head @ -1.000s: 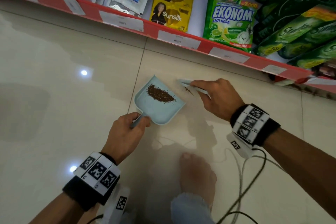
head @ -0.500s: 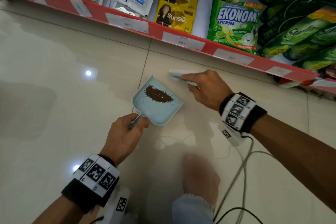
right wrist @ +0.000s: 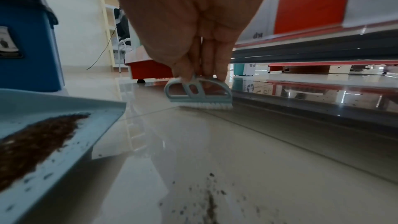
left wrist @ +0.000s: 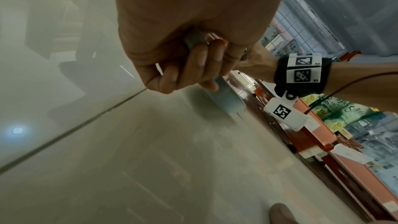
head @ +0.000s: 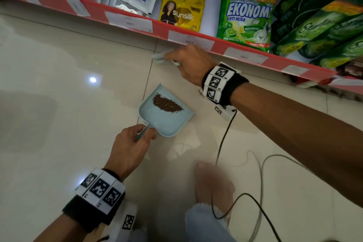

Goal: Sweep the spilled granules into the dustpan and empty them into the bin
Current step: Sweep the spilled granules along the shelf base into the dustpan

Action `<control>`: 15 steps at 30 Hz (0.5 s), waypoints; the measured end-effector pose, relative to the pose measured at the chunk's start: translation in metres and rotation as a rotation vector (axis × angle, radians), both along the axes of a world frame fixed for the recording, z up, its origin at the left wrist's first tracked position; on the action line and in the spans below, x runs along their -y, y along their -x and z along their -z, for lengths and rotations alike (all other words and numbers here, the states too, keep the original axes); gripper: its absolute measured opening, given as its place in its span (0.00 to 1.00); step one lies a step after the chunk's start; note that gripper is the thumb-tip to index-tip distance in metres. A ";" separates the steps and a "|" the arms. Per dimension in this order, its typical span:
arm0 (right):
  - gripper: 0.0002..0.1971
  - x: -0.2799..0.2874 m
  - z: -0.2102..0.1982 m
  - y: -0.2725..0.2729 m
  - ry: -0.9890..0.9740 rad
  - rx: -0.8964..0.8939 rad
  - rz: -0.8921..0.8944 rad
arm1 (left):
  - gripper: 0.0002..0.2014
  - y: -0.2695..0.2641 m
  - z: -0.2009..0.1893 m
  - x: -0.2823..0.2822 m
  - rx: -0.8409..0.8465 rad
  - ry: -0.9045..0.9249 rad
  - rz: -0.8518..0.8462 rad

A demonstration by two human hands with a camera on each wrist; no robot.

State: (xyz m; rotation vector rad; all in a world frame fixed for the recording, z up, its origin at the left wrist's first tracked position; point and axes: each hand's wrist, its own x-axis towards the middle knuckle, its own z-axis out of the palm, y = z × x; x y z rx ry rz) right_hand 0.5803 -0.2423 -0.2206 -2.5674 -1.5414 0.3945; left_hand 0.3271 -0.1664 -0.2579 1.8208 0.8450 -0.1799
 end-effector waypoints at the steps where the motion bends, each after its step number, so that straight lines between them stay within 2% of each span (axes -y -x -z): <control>1: 0.27 0.004 0.000 0.000 -0.004 -0.051 -0.030 | 0.17 0.002 0.000 0.000 -0.004 0.000 -0.007; 4: 0.24 0.034 -0.007 -0.007 -0.018 -0.140 -0.078 | 0.18 0.007 0.002 -0.001 -0.011 0.000 -0.026; 10: 0.17 0.120 -0.015 -0.007 0.099 -0.137 -0.156 | 0.16 0.005 0.003 0.000 0.019 0.031 -0.030; 12: 0.16 0.136 -0.017 -0.006 0.049 -0.114 -0.135 | 0.16 0.000 0.002 0.002 0.022 0.034 -0.019; 15: 0.15 0.148 -0.017 -0.004 -0.175 -0.042 -0.016 | 0.17 -0.006 0.002 0.004 0.029 0.024 0.004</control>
